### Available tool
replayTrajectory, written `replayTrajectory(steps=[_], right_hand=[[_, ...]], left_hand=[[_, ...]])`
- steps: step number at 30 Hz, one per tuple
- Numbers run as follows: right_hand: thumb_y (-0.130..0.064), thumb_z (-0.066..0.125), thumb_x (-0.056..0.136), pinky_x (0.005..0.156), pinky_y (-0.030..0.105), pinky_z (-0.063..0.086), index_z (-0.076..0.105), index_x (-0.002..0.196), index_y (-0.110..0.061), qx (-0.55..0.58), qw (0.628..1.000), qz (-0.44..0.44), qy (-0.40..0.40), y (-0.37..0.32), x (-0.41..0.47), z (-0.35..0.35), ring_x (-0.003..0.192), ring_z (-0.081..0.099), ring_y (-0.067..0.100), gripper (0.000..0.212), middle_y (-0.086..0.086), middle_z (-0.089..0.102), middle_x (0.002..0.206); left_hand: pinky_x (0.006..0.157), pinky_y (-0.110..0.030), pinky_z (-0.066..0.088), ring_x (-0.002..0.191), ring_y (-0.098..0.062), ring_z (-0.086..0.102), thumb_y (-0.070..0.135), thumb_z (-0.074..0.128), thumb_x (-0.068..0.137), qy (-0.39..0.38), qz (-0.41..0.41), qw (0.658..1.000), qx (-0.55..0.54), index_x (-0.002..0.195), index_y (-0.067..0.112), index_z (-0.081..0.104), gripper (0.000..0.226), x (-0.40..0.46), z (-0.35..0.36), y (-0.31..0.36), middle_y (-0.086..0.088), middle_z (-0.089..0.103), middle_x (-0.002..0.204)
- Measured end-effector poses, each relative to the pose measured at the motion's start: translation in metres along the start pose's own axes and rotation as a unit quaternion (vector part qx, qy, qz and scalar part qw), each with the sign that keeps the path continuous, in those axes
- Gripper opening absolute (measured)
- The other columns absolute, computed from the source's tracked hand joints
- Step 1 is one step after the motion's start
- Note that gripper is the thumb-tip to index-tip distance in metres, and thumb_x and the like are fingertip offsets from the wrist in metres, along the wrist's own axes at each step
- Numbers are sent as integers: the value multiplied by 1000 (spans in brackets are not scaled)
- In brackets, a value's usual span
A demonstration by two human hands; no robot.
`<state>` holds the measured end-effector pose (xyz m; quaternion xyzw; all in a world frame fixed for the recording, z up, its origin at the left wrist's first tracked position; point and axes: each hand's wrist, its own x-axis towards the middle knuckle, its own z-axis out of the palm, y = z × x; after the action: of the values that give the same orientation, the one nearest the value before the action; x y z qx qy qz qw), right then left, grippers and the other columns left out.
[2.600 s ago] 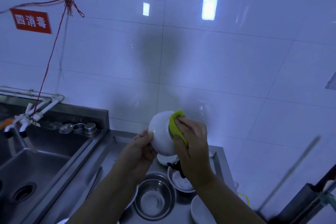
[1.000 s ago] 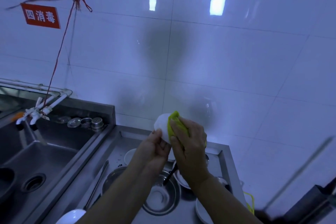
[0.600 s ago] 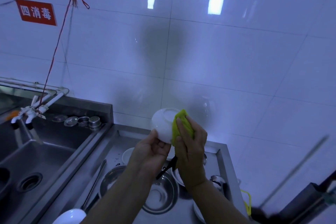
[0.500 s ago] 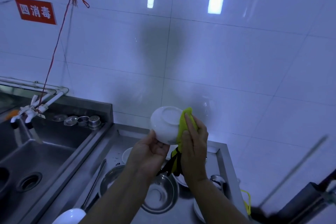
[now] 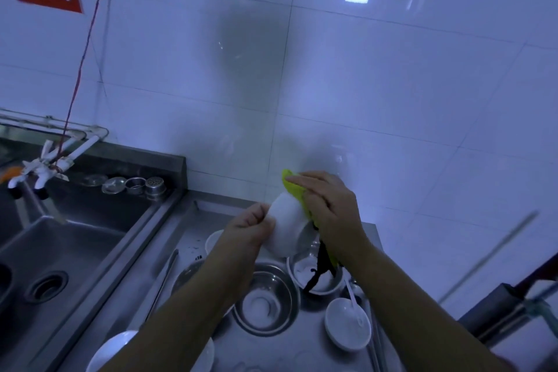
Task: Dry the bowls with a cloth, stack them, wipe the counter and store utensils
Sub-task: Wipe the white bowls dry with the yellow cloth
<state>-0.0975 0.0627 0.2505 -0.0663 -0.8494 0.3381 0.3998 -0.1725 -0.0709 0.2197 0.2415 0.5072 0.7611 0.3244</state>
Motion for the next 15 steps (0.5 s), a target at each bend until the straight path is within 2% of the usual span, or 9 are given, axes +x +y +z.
replayTrajectory(steps=[2,3,5,7,10,11,12,14,15], right_hand=[[-17,58,86,86,42,46,76,99,-16,-113,990,-74,-41,-1,1,9,99,58,18,23,0,69,99],[-16,58,85,83,44,45,76,97,-16,-147,983,-93,-58,-2,0,13,97,57,19,22,0,69,97],[-21,50,85,81,40,45,76,93,-15,-134,985,-80,-79,-1,-1,17,93,57,18,28,0,69,93],[-19,43,81,82,34,45,76,90,-14,-72,995,-14,-70,3,-6,15,92,56,17,34,-1,68,91],[-7,41,79,87,36,49,74,86,-14,62,984,170,1,20,-24,2,96,62,20,35,1,72,95],[-6,40,81,89,37,50,74,87,-13,91,971,216,34,27,-34,-4,98,63,20,35,2,73,95],[-5,40,82,88,34,51,74,88,-15,101,962,245,62,33,-45,-11,96,64,17,35,-1,74,94],[-3,42,85,81,26,52,72,85,-27,73,953,277,101,45,-70,-23,88,64,9,38,-11,73,87],[0,43,87,78,24,52,71,84,-31,51,945,299,124,52,-84,-30,84,63,8,42,-15,71,84]], left_hand=[[83,-48,45,89,-39,56,-1,40,93,-10,19,999,43,100,-1,60,21,-3,-1,2,-30,62,98],[87,-48,46,93,-41,59,-1,40,94,-16,25,998,63,104,-1,61,23,-3,-3,2,-30,63,102],[89,-47,47,97,-39,60,-2,41,94,-22,29,995,92,106,2,61,24,-3,-6,0,-28,64,105],[82,-40,47,88,-31,59,-3,42,93,-33,29,991,129,97,8,63,24,-3,-11,-5,-23,64,96],[65,-21,46,70,-10,57,-4,43,92,-73,25,987,143,81,15,62,28,-5,-12,-14,-2,63,74],[63,-18,44,70,-10,55,-1,46,92,-92,24,985,147,79,15,61,25,-4,-10,-18,2,62,73],[67,-22,43,74,-13,53,4,50,91,-114,20,982,148,81,12,61,17,-3,-7,-23,-1,61,76],[74,-28,40,80,-18,52,9,52,89,-162,-3,978,129,90,3,60,11,-1,-1,-36,-7,60,83],[74,-24,41,78,-12,55,5,50,92,-191,-12,974,123,90,2,60,11,0,3,-44,-3,63,81]])
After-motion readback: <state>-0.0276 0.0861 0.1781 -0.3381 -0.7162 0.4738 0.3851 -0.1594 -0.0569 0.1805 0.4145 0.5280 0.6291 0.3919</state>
